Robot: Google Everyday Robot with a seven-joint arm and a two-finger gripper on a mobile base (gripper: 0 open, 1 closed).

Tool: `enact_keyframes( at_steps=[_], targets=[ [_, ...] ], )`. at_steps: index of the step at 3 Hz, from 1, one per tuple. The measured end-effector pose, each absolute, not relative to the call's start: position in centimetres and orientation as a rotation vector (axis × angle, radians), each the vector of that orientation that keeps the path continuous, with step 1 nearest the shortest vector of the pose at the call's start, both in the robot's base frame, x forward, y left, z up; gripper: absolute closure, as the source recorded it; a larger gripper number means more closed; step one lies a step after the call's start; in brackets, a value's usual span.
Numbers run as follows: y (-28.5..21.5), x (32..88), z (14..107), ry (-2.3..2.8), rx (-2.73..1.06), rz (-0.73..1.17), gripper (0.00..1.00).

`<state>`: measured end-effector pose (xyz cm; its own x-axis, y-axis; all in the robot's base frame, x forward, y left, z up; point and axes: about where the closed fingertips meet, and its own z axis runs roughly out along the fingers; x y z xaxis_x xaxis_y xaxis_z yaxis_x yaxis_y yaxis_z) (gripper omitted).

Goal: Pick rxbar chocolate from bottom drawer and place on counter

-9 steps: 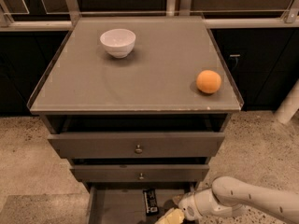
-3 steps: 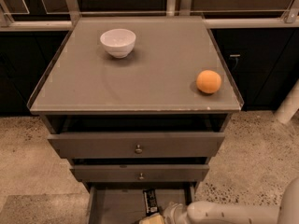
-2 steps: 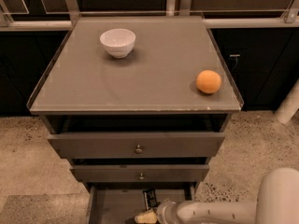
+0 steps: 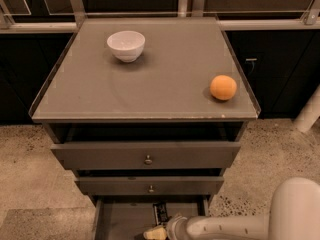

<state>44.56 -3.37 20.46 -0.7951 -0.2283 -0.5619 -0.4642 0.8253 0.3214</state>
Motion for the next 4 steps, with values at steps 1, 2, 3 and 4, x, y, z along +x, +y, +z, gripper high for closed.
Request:
enact_keyframes(
  at_steps=[1,2,3,4],
  targets=[
    [-2.4,46.2,18.9,2.465,-0.529,0.526,0.0],
    [-2.0,47.3,17.5,2.447,-0.533,0.434,0.0],
    [-1.7,48.0,16.2,2.437,-0.54,0.353,0.0],
    [-1.7,48.3,14.9,2.442,-0.547,0.301,0.0]
  ],
)
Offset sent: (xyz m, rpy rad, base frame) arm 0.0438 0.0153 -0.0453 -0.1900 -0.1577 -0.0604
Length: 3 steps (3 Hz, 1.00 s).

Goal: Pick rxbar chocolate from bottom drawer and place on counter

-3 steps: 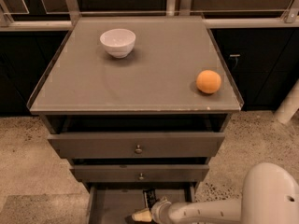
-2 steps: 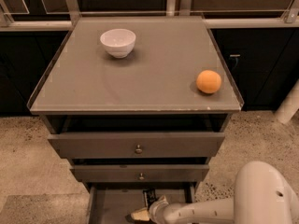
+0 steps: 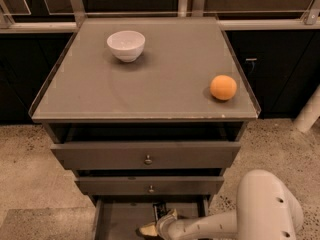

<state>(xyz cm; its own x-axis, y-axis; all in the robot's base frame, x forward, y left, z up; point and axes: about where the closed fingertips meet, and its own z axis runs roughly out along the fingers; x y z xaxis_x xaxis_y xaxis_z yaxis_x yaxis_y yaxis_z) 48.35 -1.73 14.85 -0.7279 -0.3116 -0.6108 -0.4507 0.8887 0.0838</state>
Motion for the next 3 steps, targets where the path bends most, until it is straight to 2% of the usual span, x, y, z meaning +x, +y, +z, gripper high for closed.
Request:
enact_keyframes(
  at_steps=[3],
  targets=[
    [-2.1,49.6,10.9,2.524,-0.536,0.326,0.0]
  ],
)
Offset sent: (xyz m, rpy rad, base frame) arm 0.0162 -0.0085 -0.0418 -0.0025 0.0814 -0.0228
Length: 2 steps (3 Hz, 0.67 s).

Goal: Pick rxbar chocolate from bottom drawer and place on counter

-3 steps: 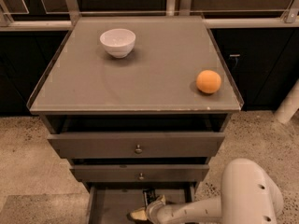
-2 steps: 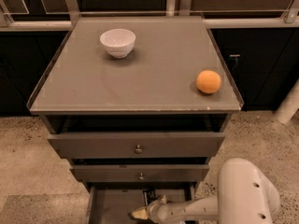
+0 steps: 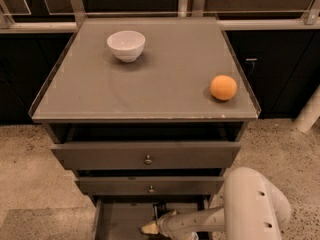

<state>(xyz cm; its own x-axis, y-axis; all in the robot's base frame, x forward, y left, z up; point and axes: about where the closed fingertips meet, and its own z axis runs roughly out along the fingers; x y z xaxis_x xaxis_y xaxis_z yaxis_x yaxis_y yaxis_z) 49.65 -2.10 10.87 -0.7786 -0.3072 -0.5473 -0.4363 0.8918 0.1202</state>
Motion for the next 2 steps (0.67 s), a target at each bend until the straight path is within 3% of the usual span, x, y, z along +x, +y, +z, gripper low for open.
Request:
enact_keyframes(
  at_steps=[1,2],
  targets=[
    [-1.92,49.56,10.0,2.543,-0.542,0.331,0.0],
    [-1.92,49.56,10.0,2.543,-0.542,0.331,0.18]
  ],
)
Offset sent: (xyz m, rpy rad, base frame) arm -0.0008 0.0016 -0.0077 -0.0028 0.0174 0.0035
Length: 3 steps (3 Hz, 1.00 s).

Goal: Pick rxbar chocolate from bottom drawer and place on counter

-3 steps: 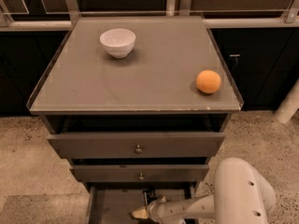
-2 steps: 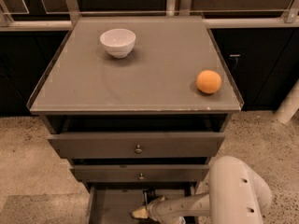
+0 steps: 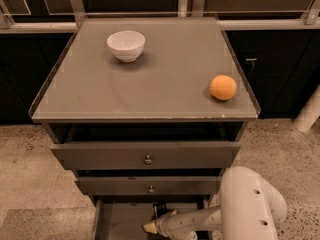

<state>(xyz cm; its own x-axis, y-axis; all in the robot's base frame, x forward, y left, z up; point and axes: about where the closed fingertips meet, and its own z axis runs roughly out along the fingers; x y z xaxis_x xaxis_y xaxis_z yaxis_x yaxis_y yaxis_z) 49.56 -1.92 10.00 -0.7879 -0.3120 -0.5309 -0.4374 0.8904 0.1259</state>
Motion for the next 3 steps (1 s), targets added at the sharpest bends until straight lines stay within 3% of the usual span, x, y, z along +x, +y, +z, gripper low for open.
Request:
enact_keyframes(
  at_steps=[3],
  targets=[
    [-1.92,49.55,10.0,2.543,-0.542,0.331,0.88]
  ],
)
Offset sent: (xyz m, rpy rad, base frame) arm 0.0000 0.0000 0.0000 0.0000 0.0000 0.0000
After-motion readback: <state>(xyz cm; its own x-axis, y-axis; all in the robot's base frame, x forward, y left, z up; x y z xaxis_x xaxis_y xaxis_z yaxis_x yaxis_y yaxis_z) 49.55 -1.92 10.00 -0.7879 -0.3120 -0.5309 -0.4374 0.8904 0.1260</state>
